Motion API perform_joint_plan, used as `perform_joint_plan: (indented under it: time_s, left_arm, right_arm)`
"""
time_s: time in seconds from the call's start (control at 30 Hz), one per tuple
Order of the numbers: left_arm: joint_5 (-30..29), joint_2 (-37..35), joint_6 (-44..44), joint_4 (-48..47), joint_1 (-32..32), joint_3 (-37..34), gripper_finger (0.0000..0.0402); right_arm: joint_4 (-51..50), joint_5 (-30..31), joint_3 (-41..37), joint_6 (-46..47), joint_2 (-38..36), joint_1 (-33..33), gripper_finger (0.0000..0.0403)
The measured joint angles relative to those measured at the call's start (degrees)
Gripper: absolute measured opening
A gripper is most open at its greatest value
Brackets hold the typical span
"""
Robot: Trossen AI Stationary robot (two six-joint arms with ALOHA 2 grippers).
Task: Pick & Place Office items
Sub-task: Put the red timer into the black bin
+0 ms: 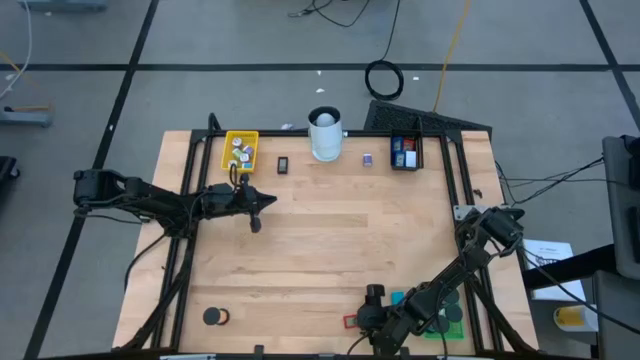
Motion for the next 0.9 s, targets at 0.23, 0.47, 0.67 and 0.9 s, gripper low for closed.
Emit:
perform_joint_plan:
  time_s: [0.23, 0.47, 0.67, 0.9]
  left_arm:
    - [0.02, 0.00, -0.04, 0.04, 0.00, 0.00, 0.0028]
    - [0.18, 0.00, -3.46, -0.13, 0.00, 0.00, 0.0028]
    - [3.18, 0.00, -8.56, 0.59, 0.00, 0.16, 0.0031]
    - [10.86, 2.18, -21.62, -0.11, -1.15, 4.94, 0.0099]
  right_arm:
    - [-1.15, -0.81, 0.05, -2.07, -0.05, -1.31, 0.0217]
    - [-3.38, -1.52, 0.03, -5.94, -0.60, -2.79, 0.0147]
    - [-10.20, 13.17, -0.26, -13.73, -4.31, -6.61, 0.0147]
    - [-7.13, 24.06, -0.18, -22.24, -3.76, -19.74, 0.0150]
